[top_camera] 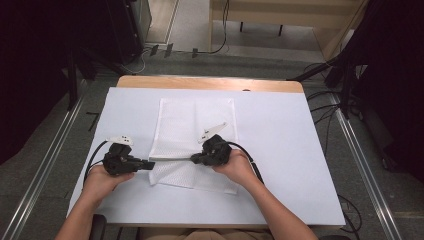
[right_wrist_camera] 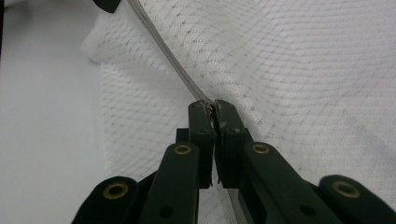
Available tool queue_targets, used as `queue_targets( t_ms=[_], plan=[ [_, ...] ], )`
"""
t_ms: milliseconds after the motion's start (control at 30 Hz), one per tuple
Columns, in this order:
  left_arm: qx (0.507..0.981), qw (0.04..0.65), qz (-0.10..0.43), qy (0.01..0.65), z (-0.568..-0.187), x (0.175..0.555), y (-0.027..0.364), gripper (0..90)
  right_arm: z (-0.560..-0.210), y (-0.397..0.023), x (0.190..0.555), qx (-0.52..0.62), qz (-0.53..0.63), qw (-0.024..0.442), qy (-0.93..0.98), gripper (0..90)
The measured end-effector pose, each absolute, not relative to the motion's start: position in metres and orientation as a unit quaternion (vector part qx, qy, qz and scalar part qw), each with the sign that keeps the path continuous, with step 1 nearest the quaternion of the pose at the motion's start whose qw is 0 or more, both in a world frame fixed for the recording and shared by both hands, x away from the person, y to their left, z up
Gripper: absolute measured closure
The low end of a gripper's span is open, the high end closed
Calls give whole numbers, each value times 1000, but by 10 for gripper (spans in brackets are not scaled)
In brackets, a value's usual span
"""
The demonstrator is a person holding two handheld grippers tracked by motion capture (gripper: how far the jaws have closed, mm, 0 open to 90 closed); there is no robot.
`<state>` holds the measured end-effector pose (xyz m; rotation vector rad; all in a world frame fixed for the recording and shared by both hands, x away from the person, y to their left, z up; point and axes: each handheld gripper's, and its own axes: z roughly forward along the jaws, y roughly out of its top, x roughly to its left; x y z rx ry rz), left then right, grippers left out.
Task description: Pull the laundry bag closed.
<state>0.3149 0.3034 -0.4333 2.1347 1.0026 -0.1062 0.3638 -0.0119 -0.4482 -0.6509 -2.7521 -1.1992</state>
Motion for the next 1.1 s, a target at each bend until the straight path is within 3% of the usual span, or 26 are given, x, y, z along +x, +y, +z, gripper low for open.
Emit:
queue_targets(
  t_ms=[1100],
  plan=[
    [831, 385, -41, 399, -432, 314, 309, 889, -454, -48, 361, -232, -387, 32, -892, 885]
  ],
)
